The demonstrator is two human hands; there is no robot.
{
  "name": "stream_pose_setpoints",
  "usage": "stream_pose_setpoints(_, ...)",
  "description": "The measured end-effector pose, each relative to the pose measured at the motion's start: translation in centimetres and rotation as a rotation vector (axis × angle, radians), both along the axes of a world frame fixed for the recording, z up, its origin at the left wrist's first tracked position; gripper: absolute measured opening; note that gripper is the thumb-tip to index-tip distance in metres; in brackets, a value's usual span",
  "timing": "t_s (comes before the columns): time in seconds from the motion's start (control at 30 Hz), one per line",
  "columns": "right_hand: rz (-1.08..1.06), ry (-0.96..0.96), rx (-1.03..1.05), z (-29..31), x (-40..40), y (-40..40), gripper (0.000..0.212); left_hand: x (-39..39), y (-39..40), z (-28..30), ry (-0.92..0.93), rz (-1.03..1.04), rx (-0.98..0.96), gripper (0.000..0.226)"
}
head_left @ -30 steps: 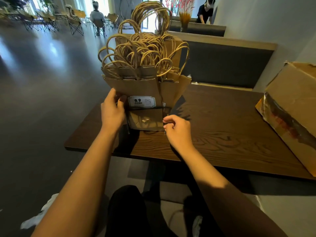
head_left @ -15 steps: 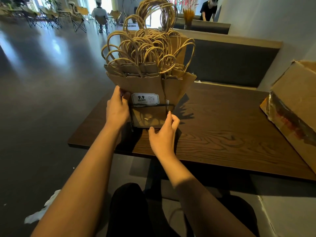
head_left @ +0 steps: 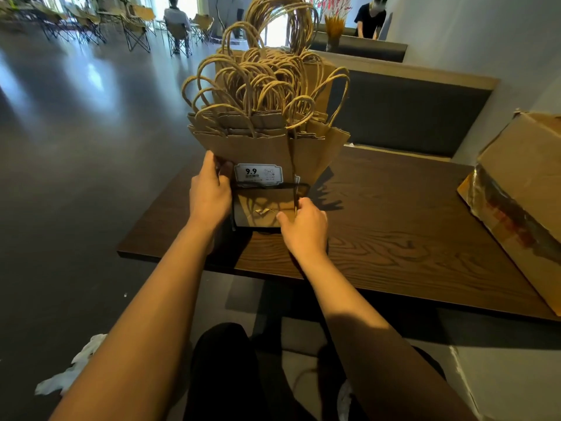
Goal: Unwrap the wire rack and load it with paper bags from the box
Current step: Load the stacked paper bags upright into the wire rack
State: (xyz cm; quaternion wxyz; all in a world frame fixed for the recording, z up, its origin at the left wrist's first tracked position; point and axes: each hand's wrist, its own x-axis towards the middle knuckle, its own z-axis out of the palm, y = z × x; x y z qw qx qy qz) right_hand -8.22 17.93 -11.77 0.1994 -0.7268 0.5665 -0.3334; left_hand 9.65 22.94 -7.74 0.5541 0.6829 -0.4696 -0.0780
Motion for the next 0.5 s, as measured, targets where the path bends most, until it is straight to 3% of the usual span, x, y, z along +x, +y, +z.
stream_pose_setpoints(0.1, 0.08, -0.029, 0.041, -0.1, -0.5, -0.1, 0.021, -0.2, 0.1, 0.3, 0.003, -0.023, -0.006, 0.026)
stream_pose_setpoints(0.33, 0.088, -0.173, 0.297, -2.9, 0.1, -1.9, 0.019, 0.1, 0.7, -0.6, -0.027, -0.104, 0.039, 0.017)
stream_pose_setpoints(0.4, 0.08, -0.122, 0.257, -2.1, -0.2, -1.1, 0.027, -0.1, 0.9, -0.8, -0.04, -0.091, 0.042, 0.016)
stream_pose_setpoints(0.5, 0.032, 0.084, 0.168, -1.1, -0.8, -0.5, 0.016, -0.6, 0.9, -1.0, -0.022, -0.068, 0.029, 0.019)
